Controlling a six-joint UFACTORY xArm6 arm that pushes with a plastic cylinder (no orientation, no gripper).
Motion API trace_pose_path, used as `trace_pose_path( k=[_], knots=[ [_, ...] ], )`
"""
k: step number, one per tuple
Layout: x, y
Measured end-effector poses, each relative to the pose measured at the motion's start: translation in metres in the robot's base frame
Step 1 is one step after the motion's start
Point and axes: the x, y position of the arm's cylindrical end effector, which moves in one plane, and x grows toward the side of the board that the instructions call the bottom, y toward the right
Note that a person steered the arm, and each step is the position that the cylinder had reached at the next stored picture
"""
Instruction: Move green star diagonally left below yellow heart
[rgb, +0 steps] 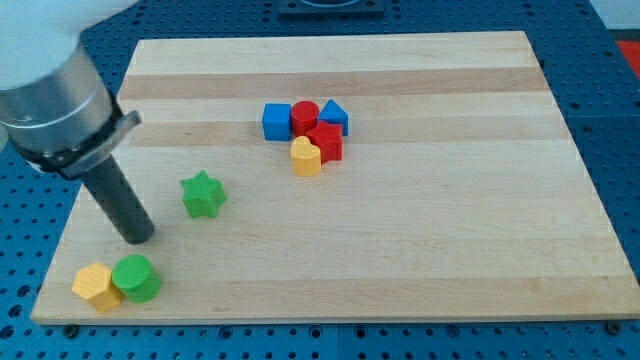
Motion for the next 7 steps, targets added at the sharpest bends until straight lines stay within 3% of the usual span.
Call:
trace_pose_path(
  k=[1,3,4,6,7],
  knots=[
    [-0.016,0.014],
    [-0.02,0.098],
    [-0.02,0.1],
    [-0.028,-0.022],
    [-0.045,-0.026]
  ],
)
